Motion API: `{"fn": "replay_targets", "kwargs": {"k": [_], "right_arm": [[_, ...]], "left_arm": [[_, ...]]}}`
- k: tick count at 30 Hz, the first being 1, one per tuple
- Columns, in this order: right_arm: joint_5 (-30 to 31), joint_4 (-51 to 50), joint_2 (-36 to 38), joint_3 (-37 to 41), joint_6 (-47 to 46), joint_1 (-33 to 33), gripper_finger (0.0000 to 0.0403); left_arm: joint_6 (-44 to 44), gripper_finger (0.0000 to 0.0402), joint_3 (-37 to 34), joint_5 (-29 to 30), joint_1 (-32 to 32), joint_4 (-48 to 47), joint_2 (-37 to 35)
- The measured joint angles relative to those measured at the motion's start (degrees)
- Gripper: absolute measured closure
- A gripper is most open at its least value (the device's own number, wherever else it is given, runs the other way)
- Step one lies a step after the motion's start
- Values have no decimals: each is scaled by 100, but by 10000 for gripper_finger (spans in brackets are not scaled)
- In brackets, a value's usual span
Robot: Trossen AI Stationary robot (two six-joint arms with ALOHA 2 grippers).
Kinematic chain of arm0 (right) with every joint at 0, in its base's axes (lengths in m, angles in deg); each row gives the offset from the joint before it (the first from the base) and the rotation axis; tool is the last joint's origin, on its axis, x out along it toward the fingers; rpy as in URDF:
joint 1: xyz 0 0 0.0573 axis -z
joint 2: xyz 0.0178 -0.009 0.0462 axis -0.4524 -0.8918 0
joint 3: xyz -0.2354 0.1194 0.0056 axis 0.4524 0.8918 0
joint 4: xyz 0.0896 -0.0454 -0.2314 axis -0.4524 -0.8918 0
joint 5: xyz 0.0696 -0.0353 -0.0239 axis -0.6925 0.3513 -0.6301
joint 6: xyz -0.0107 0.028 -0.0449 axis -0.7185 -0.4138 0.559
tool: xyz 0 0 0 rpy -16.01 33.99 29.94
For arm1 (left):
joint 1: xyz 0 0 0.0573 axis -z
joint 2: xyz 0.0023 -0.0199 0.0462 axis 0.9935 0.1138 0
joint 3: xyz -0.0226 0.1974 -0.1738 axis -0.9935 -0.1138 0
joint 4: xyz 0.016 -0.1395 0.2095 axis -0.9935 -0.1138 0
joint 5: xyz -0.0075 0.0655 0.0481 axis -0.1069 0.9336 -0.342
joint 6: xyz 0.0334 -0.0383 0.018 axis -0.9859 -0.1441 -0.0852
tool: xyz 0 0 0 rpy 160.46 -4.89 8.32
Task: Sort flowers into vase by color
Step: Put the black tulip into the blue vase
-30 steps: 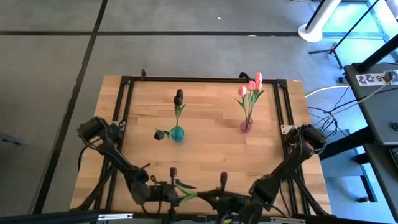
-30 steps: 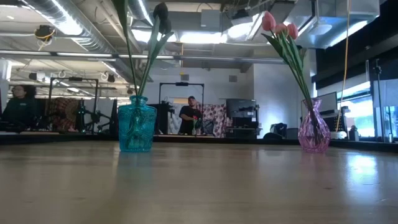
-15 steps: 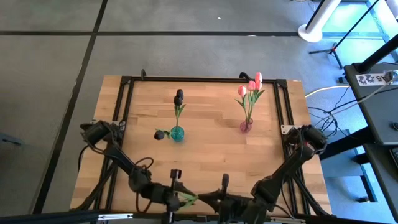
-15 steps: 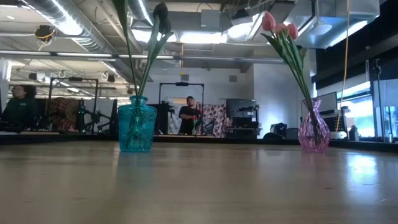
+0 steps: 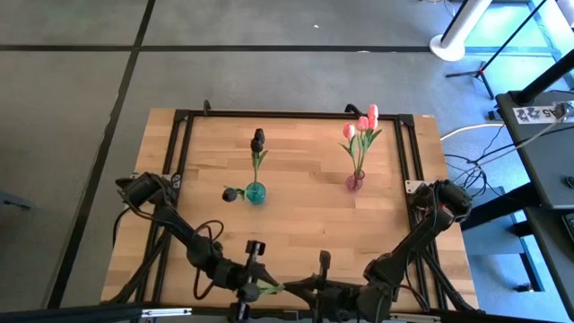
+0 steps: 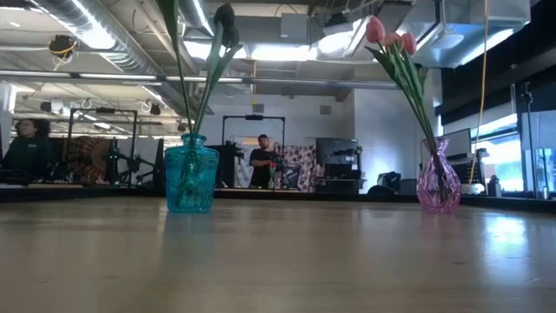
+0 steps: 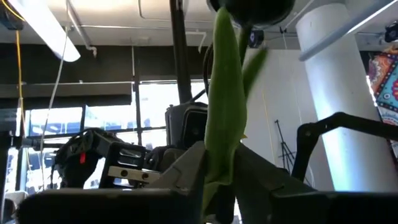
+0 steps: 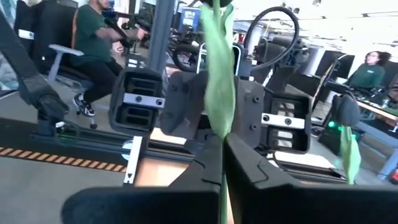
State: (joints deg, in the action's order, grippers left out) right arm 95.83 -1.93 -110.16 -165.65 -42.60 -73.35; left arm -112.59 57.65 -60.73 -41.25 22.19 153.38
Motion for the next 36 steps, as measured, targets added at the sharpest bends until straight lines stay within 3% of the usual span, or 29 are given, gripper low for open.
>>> {"fn": "replay_targets", "kwargs": {"k": [6, 14, 18, 23, 30, 36], "right_arm": [[57, 28, 2, 0, -4, 6, 391], [-51, 19, 2, 0, -2, -10, 323], [11, 13, 103, 0, 0, -183, 259], [548, 29, 267, -9, 302, -548, 192], [1535, 96, 259, -9, 583, -865, 162], [1555, 108, 258, -9, 584, -850, 166]], "left_arm": [[-33, 392, 109, 256, -5, -4, 0], [-349, 399, 128, 860, 160, -20, -7], [-902, 399, 128, 1830, 379, -94, -134], [-1876, 400, 128, 3289, 873, -588, -548], [-2346, 401, 128, 5701, 1309, -1003, -886], [-2088, 401, 119, 5939, 849, -980, -885]]}}
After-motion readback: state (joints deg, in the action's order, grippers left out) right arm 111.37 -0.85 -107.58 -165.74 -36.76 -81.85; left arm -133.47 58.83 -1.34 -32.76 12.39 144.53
